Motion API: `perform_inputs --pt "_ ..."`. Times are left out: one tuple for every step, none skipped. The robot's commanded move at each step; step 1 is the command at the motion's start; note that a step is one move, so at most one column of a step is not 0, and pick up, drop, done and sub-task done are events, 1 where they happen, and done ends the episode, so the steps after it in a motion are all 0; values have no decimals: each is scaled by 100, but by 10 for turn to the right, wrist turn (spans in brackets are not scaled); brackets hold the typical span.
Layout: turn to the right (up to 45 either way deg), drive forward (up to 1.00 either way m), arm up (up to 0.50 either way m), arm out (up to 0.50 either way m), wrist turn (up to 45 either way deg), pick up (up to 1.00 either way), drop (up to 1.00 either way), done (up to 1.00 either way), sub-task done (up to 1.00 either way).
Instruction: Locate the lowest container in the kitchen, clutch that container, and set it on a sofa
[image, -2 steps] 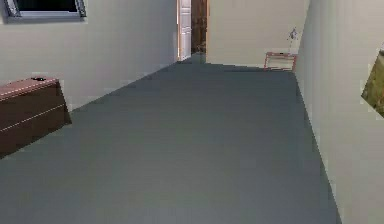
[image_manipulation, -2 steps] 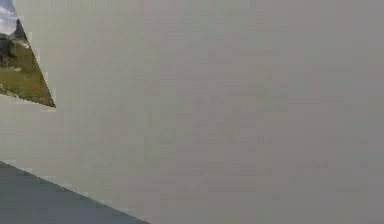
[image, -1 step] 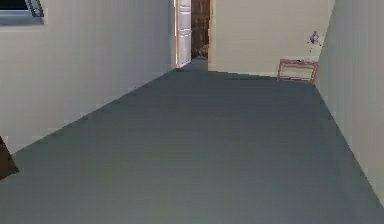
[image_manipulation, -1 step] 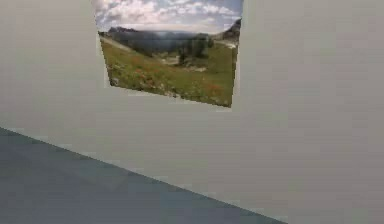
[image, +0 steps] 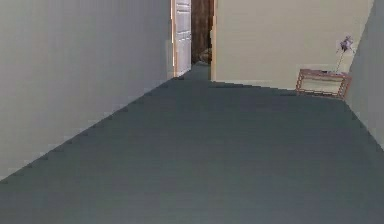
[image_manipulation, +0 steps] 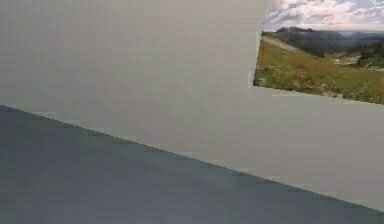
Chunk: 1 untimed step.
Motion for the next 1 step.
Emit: perform_inputs --pt "0 100 0 0 0 0 0 0 0"
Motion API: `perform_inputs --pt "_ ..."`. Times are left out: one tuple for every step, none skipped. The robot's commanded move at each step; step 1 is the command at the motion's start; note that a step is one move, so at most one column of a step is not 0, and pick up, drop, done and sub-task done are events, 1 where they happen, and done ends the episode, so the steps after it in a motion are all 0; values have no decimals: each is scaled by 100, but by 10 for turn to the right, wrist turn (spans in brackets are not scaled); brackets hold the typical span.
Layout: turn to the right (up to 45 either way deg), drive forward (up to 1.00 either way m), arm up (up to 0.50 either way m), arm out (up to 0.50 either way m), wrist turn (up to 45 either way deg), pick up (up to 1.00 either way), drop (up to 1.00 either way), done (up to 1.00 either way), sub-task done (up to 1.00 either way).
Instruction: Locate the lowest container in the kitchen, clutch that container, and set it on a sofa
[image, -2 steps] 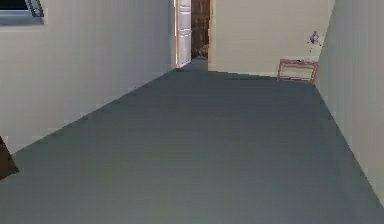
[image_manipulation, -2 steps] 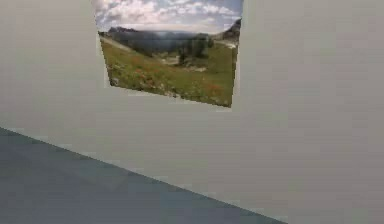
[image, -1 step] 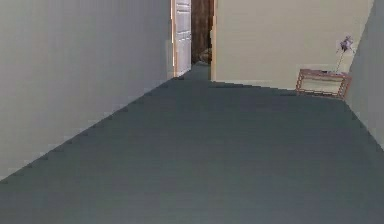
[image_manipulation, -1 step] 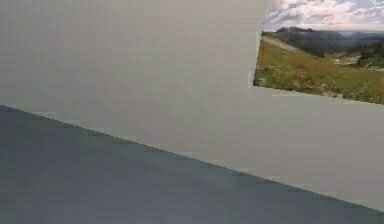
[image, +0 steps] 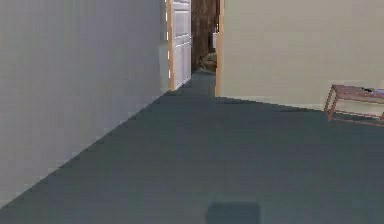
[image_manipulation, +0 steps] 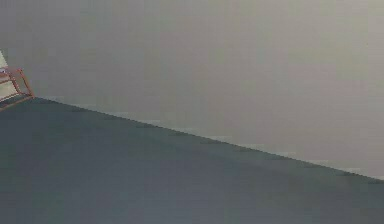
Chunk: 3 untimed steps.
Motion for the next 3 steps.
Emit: perform_inputs --pt "0 100 0 0 0 0 0 0 0" --pt "30 0 0 0 0 0 0 0 0" --pt "0 100 0 0 0 0 0 0 0"
